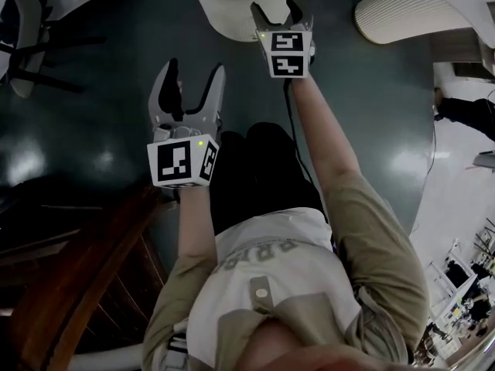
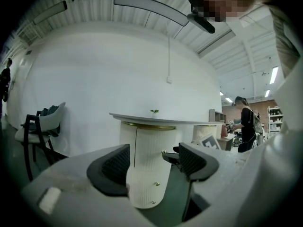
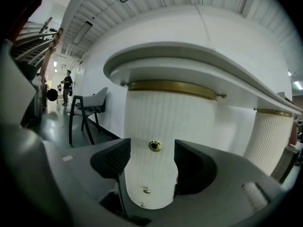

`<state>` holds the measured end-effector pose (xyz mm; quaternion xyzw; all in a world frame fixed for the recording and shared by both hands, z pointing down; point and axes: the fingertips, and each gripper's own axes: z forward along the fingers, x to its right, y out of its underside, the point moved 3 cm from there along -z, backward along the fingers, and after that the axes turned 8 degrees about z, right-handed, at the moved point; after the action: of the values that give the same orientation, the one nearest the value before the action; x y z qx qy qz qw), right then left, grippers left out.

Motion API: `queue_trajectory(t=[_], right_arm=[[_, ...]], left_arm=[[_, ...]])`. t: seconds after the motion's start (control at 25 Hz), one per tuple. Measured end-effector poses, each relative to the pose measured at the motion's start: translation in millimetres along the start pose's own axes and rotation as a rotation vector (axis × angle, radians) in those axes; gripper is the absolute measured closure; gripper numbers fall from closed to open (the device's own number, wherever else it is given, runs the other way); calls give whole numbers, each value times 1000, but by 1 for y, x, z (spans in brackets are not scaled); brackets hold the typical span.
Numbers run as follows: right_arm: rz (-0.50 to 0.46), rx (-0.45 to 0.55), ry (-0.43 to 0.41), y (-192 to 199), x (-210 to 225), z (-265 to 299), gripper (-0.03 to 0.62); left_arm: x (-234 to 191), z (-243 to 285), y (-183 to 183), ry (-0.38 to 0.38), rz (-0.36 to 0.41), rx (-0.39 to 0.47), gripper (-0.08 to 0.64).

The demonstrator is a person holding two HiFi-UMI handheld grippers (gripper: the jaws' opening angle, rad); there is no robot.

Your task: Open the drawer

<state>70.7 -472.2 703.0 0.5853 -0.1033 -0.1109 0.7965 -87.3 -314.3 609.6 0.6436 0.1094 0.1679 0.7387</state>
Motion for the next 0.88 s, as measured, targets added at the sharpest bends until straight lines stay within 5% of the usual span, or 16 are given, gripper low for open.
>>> queue_trajectory(t=[0.44,0.88], right_arm=[[36,-36,55,11,-1,40,344],[90,-45,94,16,8,46,483]], left_arm=[[-8,-1,18,-15,-4,7,230],[-11,4,21,-16,-7,4,230]])
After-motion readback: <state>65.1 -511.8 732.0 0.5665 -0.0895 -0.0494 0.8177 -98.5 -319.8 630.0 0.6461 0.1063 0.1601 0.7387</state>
